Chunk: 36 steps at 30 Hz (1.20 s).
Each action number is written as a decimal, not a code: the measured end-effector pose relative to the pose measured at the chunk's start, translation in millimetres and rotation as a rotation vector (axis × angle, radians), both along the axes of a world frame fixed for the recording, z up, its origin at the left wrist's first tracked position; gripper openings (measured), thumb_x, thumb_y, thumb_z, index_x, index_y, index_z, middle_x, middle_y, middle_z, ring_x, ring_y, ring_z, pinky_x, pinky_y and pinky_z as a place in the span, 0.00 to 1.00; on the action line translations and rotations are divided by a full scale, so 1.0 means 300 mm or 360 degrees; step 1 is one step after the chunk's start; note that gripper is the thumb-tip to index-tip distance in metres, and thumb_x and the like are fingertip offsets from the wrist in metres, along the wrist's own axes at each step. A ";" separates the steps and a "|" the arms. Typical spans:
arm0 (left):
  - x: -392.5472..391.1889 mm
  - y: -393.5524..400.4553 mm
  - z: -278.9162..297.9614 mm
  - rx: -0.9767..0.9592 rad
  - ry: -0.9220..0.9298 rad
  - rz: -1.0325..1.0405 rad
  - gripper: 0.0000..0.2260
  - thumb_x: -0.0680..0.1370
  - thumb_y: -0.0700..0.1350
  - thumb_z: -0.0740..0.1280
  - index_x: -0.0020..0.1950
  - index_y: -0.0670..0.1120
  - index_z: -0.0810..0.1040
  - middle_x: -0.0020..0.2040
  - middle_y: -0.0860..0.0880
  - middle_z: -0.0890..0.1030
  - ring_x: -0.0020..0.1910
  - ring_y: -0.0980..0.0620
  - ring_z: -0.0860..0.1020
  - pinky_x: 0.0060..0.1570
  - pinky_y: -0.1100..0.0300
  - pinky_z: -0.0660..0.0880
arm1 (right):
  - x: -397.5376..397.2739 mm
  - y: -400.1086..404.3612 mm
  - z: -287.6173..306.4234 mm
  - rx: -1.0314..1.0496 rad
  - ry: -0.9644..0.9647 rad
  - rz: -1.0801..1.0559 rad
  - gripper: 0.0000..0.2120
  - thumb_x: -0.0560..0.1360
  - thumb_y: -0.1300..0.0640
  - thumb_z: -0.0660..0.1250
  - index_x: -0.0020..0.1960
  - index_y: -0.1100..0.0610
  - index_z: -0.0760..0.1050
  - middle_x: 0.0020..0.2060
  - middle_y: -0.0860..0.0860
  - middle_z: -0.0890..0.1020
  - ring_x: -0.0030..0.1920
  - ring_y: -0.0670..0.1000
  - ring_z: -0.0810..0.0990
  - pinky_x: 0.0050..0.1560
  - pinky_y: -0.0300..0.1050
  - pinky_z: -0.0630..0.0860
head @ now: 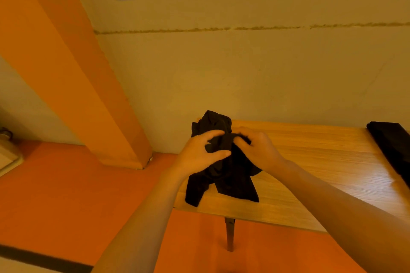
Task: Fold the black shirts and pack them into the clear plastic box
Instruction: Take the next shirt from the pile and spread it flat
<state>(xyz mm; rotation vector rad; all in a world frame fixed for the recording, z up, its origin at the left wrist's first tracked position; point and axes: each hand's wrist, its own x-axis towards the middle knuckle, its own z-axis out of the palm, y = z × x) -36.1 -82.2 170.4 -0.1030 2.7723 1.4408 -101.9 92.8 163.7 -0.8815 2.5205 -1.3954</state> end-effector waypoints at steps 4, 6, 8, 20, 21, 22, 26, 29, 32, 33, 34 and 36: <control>-0.016 0.035 -0.002 -0.0064 0.0089 0.0079 0.07 0.78 0.48 0.67 0.51 0.47 0.83 0.44 0.46 0.83 0.42 0.48 0.80 0.46 0.45 0.77 | 0.010 -0.016 0.009 -0.0005 0.0107 -0.0043 0.06 0.78 0.58 0.66 0.54 0.52 0.79 0.41 0.42 0.80 0.45 0.42 0.78 0.47 0.35 0.75; -0.018 0.026 0.006 -0.0007 0.0153 0.0173 0.06 0.79 0.47 0.66 0.49 0.50 0.82 0.42 0.50 0.82 0.40 0.52 0.79 0.45 0.52 0.78 | -0.001 0.008 0.005 -0.0020 0.0084 -0.0130 0.07 0.78 0.58 0.66 0.55 0.52 0.78 0.41 0.42 0.79 0.43 0.41 0.78 0.44 0.31 0.74; -0.018 0.001 0.018 0.0049 0.0231 0.0305 0.06 0.80 0.45 0.65 0.48 0.54 0.81 0.41 0.55 0.81 0.41 0.55 0.79 0.42 0.63 0.76 | -0.019 0.045 -0.011 0.0009 0.0025 -0.0175 0.09 0.79 0.59 0.65 0.58 0.54 0.78 0.46 0.44 0.80 0.46 0.40 0.78 0.44 0.27 0.73; -0.018 0.007 -0.043 0.0001 0.0083 0.0005 0.21 0.75 0.50 0.71 0.67 0.56 0.72 0.58 0.60 0.76 0.55 0.61 0.75 0.52 0.68 0.73 | -0.013 0.036 -0.014 -0.0017 -0.0072 -0.0113 0.10 0.81 0.60 0.60 0.58 0.54 0.77 0.50 0.47 0.80 0.52 0.45 0.78 0.52 0.39 0.77; -0.024 0.024 -0.052 -0.0037 0.0104 -0.0002 0.18 0.76 0.51 0.70 0.65 0.55 0.75 0.57 0.59 0.78 0.55 0.61 0.76 0.53 0.66 0.74 | -0.008 0.026 -0.011 0.0000 -0.0053 -0.0057 0.09 0.80 0.60 0.61 0.58 0.54 0.77 0.49 0.47 0.80 0.52 0.45 0.78 0.53 0.39 0.77; -0.032 0.038 -0.060 -0.0062 0.0139 0.0028 0.14 0.76 0.50 0.69 0.62 0.53 0.78 0.55 0.58 0.80 0.54 0.60 0.77 0.54 0.63 0.76 | -0.005 0.018 -0.009 0.0016 -0.0022 -0.0011 0.09 0.79 0.59 0.63 0.57 0.54 0.78 0.49 0.47 0.81 0.52 0.44 0.78 0.53 0.38 0.76; -0.038 0.046 -0.070 -0.0035 0.0235 0.0224 0.06 0.79 0.46 0.67 0.52 0.50 0.83 0.44 0.58 0.81 0.45 0.58 0.80 0.50 0.58 0.78 | -0.004 0.015 -0.014 -0.0073 -0.0065 -0.0044 0.07 0.75 0.57 0.69 0.53 0.52 0.79 0.46 0.46 0.82 0.48 0.43 0.80 0.49 0.36 0.77; -0.019 0.015 -0.064 -0.0012 0.0230 0.0311 0.05 0.79 0.44 0.66 0.47 0.49 0.82 0.40 0.57 0.80 0.41 0.58 0.79 0.42 0.67 0.75 | -0.017 0.038 -0.018 -0.0185 -0.0239 -0.0155 0.06 0.75 0.58 0.69 0.50 0.49 0.79 0.43 0.44 0.82 0.45 0.42 0.80 0.45 0.32 0.76; -0.006 -0.018 -0.065 0.0006 0.0224 0.0340 0.05 0.79 0.43 0.66 0.47 0.50 0.81 0.41 0.57 0.80 0.42 0.59 0.78 0.40 0.74 0.72 | -0.029 0.053 -0.027 -0.0177 -0.0290 -0.0191 0.08 0.77 0.57 0.67 0.54 0.53 0.81 0.44 0.46 0.83 0.45 0.42 0.81 0.47 0.36 0.77; -0.004 -0.022 -0.066 0.0022 0.0220 0.0328 0.04 0.79 0.43 0.66 0.47 0.50 0.81 0.42 0.56 0.80 0.43 0.59 0.78 0.41 0.74 0.72 | -0.030 0.051 -0.028 -0.0147 -0.0272 -0.0186 0.09 0.77 0.57 0.67 0.55 0.54 0.81 0.46 0.46 0.83 0.46 0.43 0.81 0.48 0.36 0.77; -0.003 -0.022 -0.067 0.0032 0.0213 0.0307 0.04 0.79 0.44 0.66 0.47 0.49 0.81 0.43 0.56 0.81 0.44 0.59 0.78 0.42 0.73 0.72 | -0.030 0.045 -0.026 -0.0117 -0.0247 -0.0173 0.09 0.77 0.56 0.67 0.56 0.53 0.80 0.47 0.46 0.82 0.47 0.43 0.80 0.48 0.36 0.77; -0.003 -0.015 -0.066 0.0048 0.0213 0.0246 0.04 0.79 0.44 0.66 0.47 0.49 0.81 0.44 0.55 0.81 0.45 0.60 0.78 0.44 0.73 0.73 | -0.026 0.029 -0.021 -0.0113 -0.0217 -0.0144 0.06 0.77 0.56 0.66 0.53 0.51 0.79 0.47 0.45 0.81 0.49 0.43 0.79 0.47 0.34 0.75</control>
